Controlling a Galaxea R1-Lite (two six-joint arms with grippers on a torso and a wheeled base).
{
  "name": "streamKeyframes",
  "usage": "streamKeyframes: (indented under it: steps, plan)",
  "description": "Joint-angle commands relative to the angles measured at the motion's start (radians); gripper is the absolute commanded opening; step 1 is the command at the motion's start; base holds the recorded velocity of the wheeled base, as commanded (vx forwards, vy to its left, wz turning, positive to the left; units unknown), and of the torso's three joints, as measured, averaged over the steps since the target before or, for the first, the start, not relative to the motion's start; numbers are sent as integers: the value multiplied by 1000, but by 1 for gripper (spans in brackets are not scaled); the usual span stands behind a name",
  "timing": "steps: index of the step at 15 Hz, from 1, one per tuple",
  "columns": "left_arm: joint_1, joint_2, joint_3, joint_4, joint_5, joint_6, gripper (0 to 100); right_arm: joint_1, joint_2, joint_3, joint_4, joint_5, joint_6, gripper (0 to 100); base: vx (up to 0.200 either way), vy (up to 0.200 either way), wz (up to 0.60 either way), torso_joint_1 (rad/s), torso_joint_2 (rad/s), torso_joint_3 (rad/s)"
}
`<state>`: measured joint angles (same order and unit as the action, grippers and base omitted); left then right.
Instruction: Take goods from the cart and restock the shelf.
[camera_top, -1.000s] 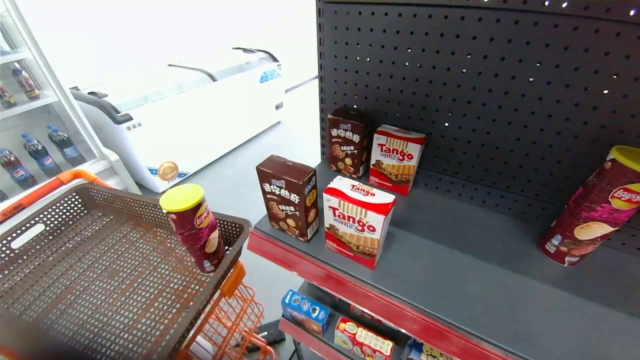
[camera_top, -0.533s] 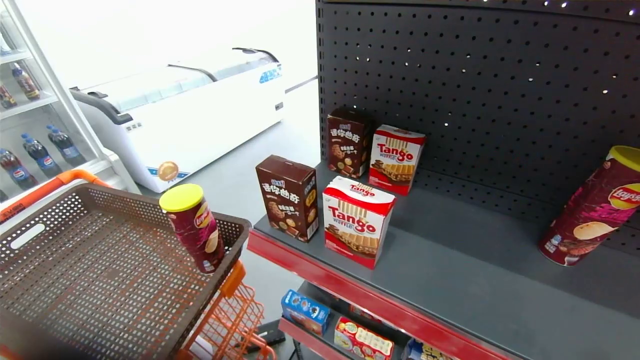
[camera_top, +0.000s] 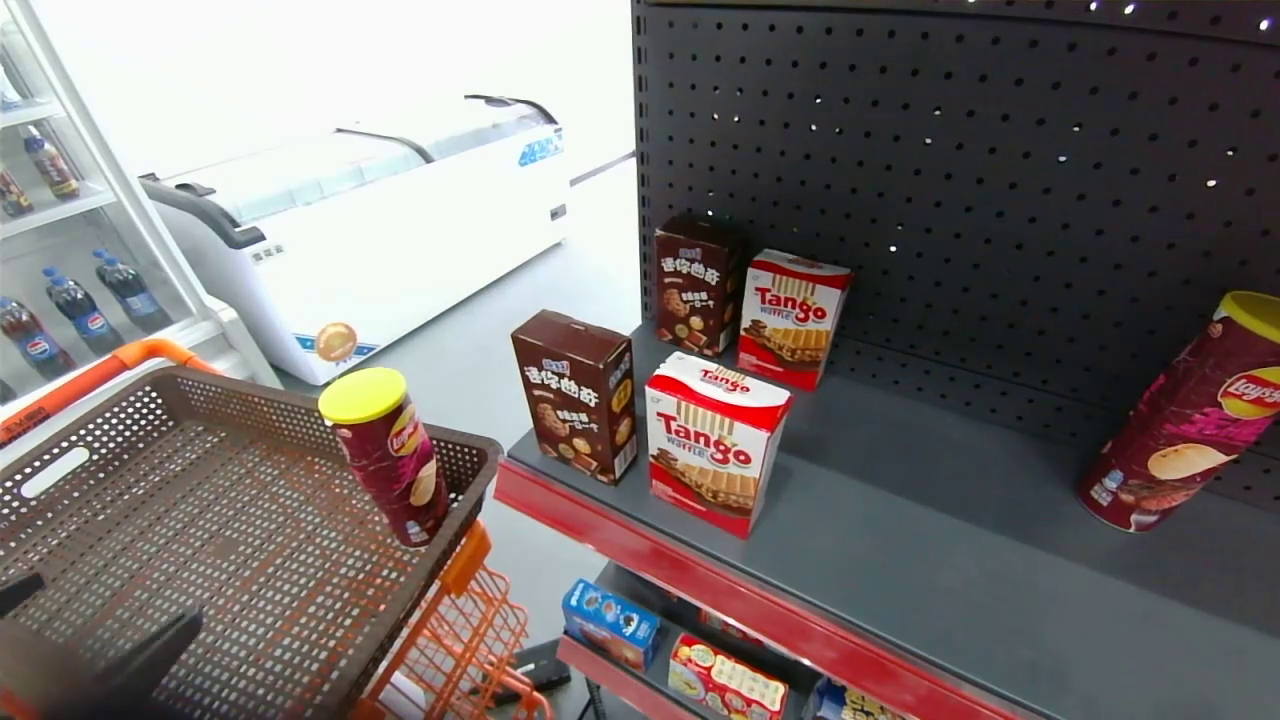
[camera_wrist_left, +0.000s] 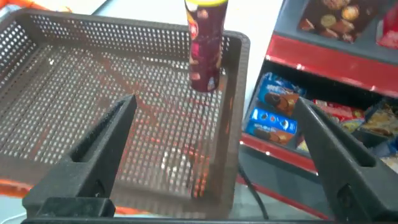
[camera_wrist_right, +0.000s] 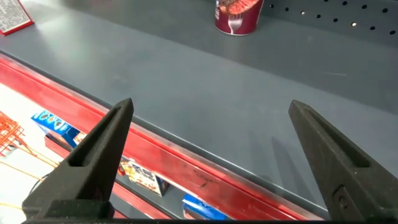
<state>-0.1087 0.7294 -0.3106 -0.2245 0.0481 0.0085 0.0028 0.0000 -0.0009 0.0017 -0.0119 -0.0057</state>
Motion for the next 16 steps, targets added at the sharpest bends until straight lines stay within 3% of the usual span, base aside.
streamKeyframes:
  steps: [1,3,9,16]
  plan:
    - [34,283,-18,-161,7,-2,100,0,0,1,0,0,0,100,0,0,0,0,0,0]
    - [77,424,-24,-266,-33,-2,100,0,0,-1,0,0,0,100,0,0,0,0,0,0]
    - [75,759,-59,-561,-80,-2,100,0,0,-1,0,0,0,100,0,0,0,0,0,0]
    - [77,995,-143,-748,-80,-7,100,0,0,-1,0,0,0,100,0,0,0,0,0,0]
